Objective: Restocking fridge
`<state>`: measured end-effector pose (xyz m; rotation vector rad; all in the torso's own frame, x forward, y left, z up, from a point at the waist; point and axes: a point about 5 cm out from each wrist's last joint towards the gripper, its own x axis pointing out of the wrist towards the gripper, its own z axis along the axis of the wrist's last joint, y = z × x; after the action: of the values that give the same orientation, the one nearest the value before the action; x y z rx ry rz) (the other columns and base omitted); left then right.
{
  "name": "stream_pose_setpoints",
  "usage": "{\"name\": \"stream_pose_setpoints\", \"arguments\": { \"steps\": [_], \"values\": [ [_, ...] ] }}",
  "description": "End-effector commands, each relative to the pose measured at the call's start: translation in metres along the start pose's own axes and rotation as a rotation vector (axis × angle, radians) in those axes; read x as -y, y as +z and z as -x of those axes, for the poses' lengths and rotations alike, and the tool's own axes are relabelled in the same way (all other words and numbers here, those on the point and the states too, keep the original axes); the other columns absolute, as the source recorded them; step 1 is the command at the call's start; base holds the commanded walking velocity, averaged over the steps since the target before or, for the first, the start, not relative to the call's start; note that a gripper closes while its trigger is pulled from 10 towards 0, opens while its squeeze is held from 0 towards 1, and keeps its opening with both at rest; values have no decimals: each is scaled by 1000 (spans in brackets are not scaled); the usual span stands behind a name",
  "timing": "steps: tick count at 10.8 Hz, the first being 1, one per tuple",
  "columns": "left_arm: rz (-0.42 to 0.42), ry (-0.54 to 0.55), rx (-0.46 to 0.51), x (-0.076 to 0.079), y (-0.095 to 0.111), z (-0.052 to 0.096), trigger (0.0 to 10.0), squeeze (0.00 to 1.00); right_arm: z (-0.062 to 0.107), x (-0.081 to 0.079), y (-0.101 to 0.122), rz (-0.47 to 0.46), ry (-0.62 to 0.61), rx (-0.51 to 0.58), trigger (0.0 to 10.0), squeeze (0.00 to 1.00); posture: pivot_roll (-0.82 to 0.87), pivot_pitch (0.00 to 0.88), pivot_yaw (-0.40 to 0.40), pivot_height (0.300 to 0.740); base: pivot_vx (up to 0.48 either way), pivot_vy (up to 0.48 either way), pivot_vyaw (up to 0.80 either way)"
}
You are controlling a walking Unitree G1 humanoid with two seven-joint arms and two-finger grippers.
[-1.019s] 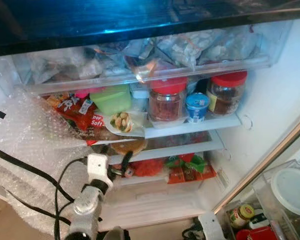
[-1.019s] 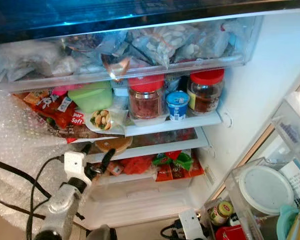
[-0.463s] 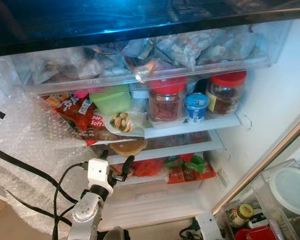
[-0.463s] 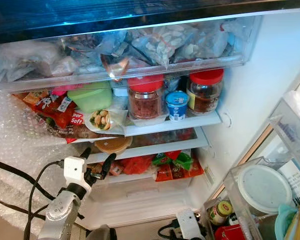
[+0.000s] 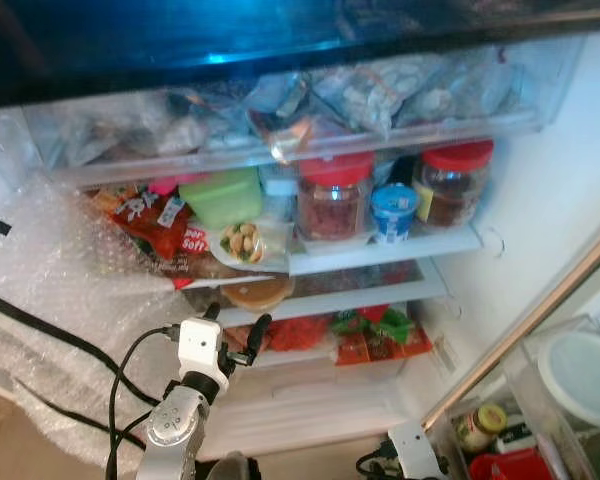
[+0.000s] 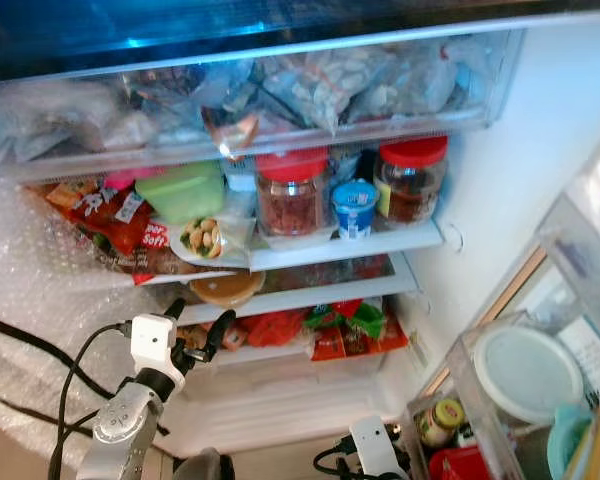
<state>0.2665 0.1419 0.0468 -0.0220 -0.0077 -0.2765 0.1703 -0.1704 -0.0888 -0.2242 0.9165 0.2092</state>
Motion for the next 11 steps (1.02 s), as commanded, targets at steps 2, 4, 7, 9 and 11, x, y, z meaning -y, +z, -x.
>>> {"name": "stream_pose_setpoints", "arguments": {
  "steps": [2,4,7,9,11],
  "values": [
    [-5,2,-33,-2,-5,5,10000,0,2,-4,-11,3,19,-36,10000,0,-70,31,56,670,-253,0,0],
    [-6,7,-37,-3,-5,6,10000,0,3,-3,-13,-4,10,-38,10000,0,-67,33,55,670,-261,0,0],
    [0,14,-37,-1,-5,6,10000,0,4,-1,-14,-10,2,-30,10000,0,-69,41,49,670,-264,0,0],
    [-1,20,-38,-2,-5,6,10000,0,4,-1,-14,-9,3,-27,10000,0,-67,48,47,670,-264,0,0],
    [0,30,-41,-4,-5,7,10000,0,4,-3,-13,-8,5,-23,10000,0,-66,52,47,670,-264,0,0]
  ]
}}
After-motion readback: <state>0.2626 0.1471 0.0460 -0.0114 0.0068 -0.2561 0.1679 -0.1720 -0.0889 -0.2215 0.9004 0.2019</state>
